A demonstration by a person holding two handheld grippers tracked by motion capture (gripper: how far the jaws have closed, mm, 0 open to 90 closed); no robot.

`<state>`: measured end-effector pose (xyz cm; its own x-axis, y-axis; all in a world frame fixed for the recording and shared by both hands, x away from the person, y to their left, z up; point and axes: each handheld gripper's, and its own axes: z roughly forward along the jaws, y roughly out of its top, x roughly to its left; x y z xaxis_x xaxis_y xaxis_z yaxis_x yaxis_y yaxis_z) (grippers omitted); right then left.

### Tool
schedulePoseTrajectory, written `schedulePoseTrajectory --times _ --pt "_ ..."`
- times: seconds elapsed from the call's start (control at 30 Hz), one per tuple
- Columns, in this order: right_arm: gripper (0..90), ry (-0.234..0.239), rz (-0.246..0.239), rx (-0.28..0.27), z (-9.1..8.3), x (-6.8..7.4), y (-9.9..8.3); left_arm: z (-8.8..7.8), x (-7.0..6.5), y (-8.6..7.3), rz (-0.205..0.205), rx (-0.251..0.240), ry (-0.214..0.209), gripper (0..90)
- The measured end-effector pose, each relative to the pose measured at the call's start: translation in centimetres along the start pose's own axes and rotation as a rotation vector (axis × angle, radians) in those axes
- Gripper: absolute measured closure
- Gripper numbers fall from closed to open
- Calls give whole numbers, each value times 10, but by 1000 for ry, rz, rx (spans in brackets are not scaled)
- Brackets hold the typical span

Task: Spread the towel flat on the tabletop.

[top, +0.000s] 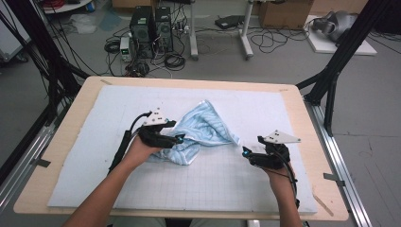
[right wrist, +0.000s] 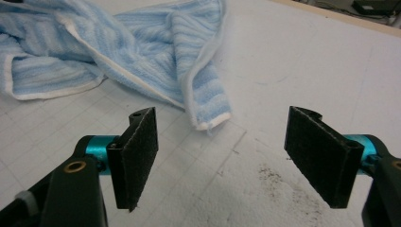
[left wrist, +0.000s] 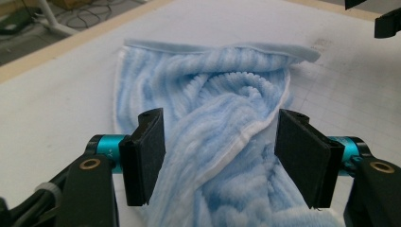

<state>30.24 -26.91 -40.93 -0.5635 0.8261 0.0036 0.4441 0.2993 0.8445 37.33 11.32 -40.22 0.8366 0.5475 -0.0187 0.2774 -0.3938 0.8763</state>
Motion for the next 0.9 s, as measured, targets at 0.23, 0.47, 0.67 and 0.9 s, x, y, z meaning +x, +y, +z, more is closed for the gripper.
schedulePoseTrajectory --times 0.23,0.47,0.67,0.9 --pt "261 20 -1 -2 6 6 0 34 -6 5 14 132 7 297" --pt "261 29 -2 -9 7 7 2 49 -6 -3 15 219 11 370" --pt "261 31 4 -10 8 8 0 49 -2 -3 13 249 -31 786" --pt "261 44 26 -2 15 8 -4 24 14 10 -209 20 -165 814"
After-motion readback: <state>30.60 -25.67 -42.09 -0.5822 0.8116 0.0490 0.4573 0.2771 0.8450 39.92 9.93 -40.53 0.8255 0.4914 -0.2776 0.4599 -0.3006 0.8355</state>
